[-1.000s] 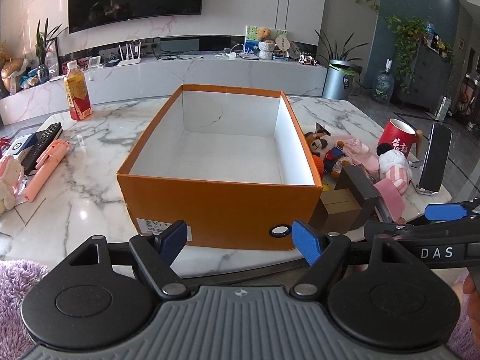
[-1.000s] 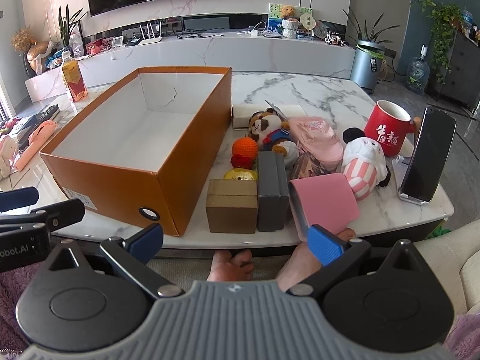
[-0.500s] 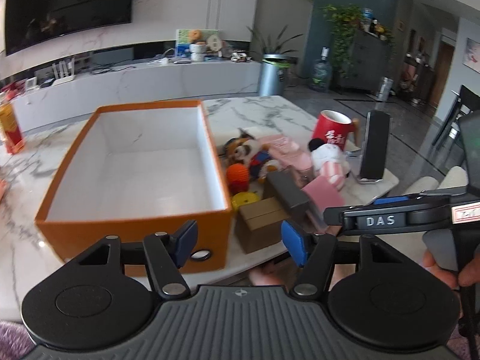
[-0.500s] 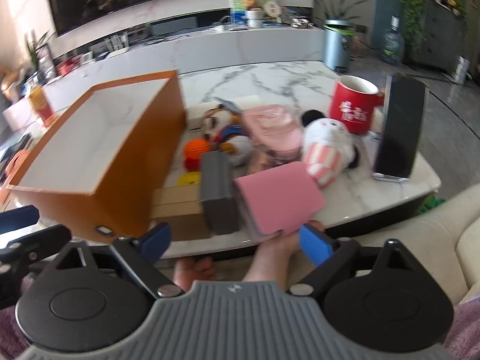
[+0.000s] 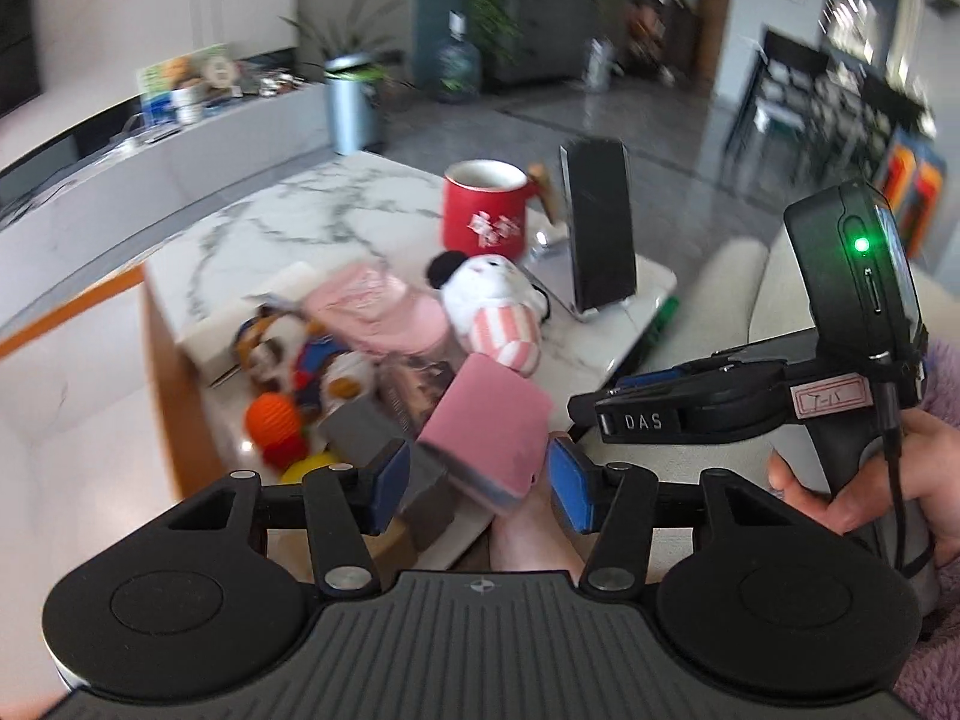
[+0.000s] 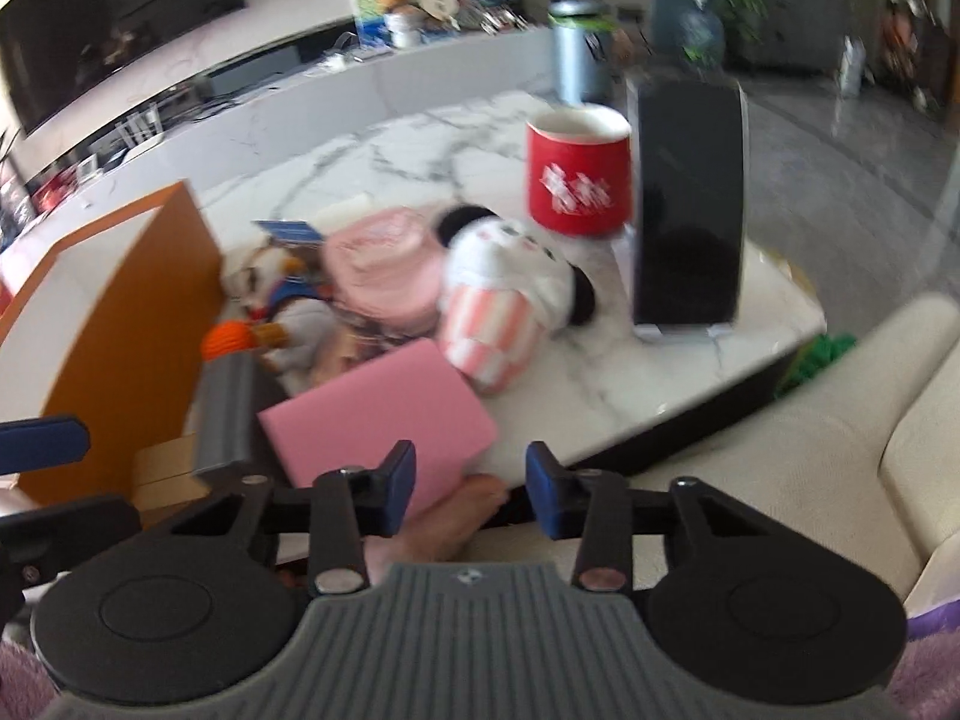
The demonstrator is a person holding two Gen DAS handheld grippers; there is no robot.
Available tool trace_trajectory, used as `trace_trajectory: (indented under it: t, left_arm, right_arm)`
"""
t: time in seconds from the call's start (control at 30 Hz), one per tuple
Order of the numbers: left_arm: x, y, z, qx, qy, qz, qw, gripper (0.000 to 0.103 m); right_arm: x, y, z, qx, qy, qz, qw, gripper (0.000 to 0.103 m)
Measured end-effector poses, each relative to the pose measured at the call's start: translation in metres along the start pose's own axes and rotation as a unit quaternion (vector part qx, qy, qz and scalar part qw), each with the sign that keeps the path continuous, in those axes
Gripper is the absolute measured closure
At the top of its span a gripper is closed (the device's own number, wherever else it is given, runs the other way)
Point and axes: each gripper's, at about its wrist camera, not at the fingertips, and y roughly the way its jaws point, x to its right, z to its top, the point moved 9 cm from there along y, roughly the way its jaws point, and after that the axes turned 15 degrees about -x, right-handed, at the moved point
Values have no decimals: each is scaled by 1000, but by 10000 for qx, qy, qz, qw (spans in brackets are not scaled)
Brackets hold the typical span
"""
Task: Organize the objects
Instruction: 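Grasp the pink notebook with the left tool while the right tool grasps the dark gray box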
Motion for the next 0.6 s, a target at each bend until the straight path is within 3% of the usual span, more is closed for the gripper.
trace_trajectory:
  t: [0.13, 0.27, 0.4, 0.6]
  left_arm:
    - [8, 29, 16, -431, 414, 29, 9982, 34]
    - [9, 58, 29, -829, 700, 131, 9940, 32]
    - [6, 83, 36, -1270, 1000, 161, 9867, 27]
    - [7, 115, 34, -1873, 1268, 59, 9741, 29]
  right_arm:
    - [13, 19, -1, -255, 261, 288, 9989, 68]
    - [17, 35, -2, -466, 521, 724, 9949, 68]
    - [24, 51, -3, -717, 731, 826, 9913, 73]
    - [32, 62, -3, -816, 920, 1044, 9869, 78]
